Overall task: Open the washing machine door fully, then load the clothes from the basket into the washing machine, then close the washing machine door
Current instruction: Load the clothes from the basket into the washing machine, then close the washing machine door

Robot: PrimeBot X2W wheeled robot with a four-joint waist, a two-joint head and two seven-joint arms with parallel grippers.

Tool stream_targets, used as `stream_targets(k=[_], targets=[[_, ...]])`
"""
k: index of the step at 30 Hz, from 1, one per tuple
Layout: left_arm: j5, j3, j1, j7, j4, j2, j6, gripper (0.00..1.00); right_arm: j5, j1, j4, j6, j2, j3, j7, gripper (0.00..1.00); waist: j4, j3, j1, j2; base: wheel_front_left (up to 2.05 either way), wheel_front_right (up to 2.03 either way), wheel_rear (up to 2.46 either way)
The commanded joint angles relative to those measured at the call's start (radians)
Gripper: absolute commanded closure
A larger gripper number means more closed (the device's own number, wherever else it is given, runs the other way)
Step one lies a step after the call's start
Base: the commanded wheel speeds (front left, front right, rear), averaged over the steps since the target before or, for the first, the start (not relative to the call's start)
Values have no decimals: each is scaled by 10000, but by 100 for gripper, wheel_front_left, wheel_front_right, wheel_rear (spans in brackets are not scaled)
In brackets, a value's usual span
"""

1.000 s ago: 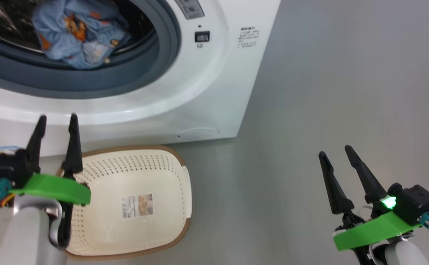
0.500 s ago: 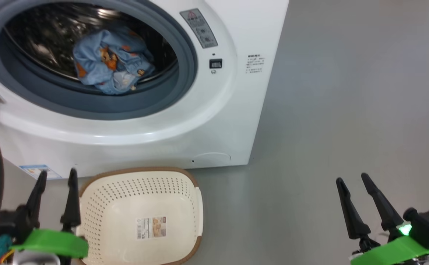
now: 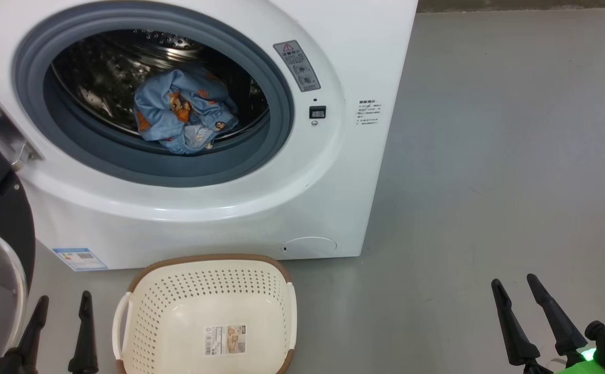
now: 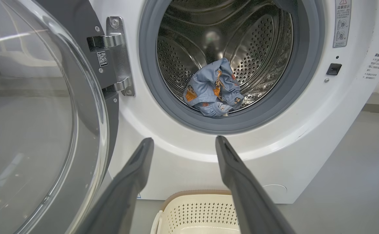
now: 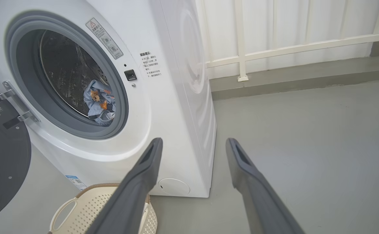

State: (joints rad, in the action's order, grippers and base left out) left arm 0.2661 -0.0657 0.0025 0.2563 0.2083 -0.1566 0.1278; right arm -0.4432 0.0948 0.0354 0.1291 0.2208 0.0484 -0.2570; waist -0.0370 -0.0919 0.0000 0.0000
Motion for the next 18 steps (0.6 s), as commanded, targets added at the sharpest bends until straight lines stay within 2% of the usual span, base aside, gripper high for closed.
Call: stream_targets(k=[1, 18], targets=[[-48, -417, -67, 55, -370, -251, 29, 0, -104, 53, -307, 16, 221, 115, -48, 0, 22, 41, 0, 0, 0, 0, 0], [98, -414, -31, 55, -582, -346, 29, 0, -10, 30, -428, 16, 129, 46, -48, 0, 38, -128, 0, 0, -7, 7, 0]])
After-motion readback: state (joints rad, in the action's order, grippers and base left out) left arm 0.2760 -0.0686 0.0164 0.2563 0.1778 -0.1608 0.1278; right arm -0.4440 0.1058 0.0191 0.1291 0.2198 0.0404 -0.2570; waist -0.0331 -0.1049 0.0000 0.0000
